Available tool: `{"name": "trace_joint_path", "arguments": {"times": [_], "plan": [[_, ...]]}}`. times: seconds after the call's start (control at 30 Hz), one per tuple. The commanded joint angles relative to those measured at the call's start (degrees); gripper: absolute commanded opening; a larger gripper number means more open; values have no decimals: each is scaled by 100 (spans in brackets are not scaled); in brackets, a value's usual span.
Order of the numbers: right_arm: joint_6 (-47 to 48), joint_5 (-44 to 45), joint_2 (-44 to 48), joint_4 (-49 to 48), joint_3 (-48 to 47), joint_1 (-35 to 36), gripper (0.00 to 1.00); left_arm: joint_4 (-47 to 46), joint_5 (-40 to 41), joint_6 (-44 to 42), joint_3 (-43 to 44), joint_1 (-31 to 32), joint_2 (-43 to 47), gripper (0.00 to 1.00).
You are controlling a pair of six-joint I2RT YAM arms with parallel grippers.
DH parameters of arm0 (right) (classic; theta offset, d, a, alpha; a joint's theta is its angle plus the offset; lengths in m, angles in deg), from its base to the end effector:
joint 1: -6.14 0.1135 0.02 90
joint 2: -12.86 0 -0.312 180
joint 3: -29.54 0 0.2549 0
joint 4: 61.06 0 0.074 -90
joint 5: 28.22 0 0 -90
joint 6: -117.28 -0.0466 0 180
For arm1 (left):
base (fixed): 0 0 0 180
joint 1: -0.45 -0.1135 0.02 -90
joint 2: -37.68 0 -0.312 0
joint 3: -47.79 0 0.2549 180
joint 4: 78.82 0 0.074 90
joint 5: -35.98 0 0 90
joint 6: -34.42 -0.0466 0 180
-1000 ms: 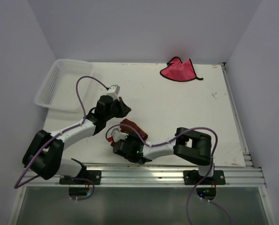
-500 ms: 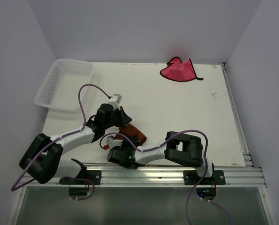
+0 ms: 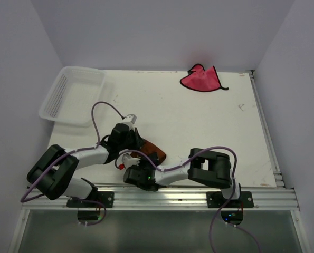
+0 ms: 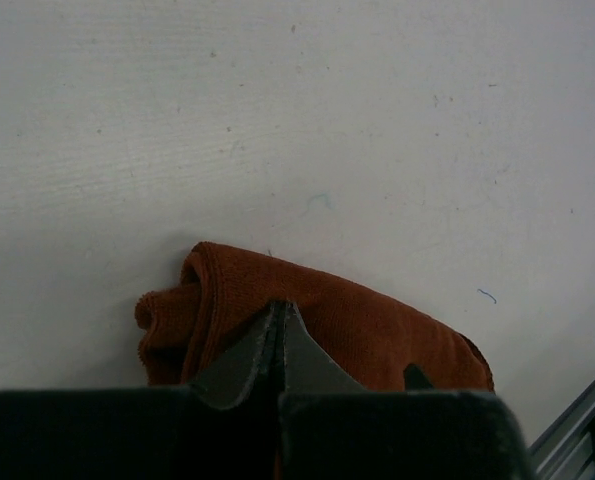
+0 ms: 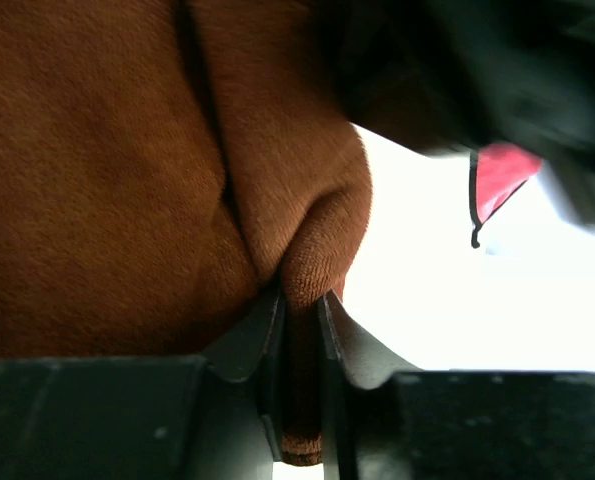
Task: Roll the towels
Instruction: Roll the towel
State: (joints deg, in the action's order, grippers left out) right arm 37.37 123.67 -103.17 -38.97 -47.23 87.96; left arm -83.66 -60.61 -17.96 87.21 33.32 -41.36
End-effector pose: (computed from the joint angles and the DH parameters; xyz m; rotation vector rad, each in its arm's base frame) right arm 0.0976 0.3904 0.1483 -1.2504 1.6443 -0.6866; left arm 0.2120 -0.1433 0.1886 -0.0260 2.2941 -0.7999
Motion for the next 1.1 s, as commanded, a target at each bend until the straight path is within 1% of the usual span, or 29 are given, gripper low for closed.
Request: {"name": "trace_joint_path", "arguments": {"times": [0.0, 0.13, 0.2, 0.23, 0.33, 0.47, 0.57, 0.6, 0.63, 0.7, 0.73, 0.77, 0.8, 0.83, 0.87, 0.97, 1.0, 1.03, 1.07], "plan": [[-95, -98, 545, -530, 373, 62, 18, -113, 527, -212, 83, -17, -541, 0], [-95, -80, 1229, -1171, 892, 53, 25, -456, 475, -63, -93, -25, -770, 0], [-77, -46, 1433, -1496, 1138, 62, 31, -562, 422, -27, -154, -25, -831, 0], [-51, -28, 1590, -1593, 1200, 53, 36, -588, 422, -19, -163, -25, -849, 0], [-59, 25, 1767, -1848, 1358, 62, 42, -641, 387, 8, -181, -26, -867, 0], [-243, -36, 2337, -2139, 1691, 36, 46, -694, 378, 8, -233, -34, -771, 0], [-639, -352, 2707, -1833, 1815, -104, 47, -712, 386, -10, -277, -25, -683, 0], [-814, -527, 3021, -1623, 1816, -201, 47, -729, 395, -10, -295, -34, -665, 0], [-1233, -894, 3173, -1455, 1842, -437, 47, -747, 404, -18, -347, -26, -639, 0], [-1403, -1431, 3759, -1322, 2052, -675, 47, -799, 422, -19, -383, -25, -586, 0], [-1596, -1695, 3954, -1287, 2114, -990, 48, -817, 413, -19, -418, -25, -577, 0], [-1719, -2385, 4113, -1156, 2167, -1175, 48, -835, 404, -19, -427, -34, -568, 0], [-1834, -2670, 4245, -1128, 2185, -1351, 48, -861, 404, -19, -427, -26, -577, 0], [-2018, -3143, 4464, -1128, 2211, -1797, 50, -879, 413, -19, -453, -34, -577, 0], [-2133, -3896, 4510, -1093, 2194, -2019, 50, -896, 404, 8, -462, -26, -577, 0], [-2345, -4587, 4449, -1154, 2080, -2460, 52, -958, 395, 17, -471, -25, -594, 0], [-2397, -5007, 4370, -1137, 2027, -2539, 52, -993, 387, 25, -480, -25, -594, 0], [-2502, -5194, 4265, -1120, 1957, -2679, 54, -1002, 378, 34, -480, -25, -594, 0], [-2546, -5474, 3968, -1119, 1834, -2750, 55, -1002, 378, 34, -480, -25, -577, 0]]}}
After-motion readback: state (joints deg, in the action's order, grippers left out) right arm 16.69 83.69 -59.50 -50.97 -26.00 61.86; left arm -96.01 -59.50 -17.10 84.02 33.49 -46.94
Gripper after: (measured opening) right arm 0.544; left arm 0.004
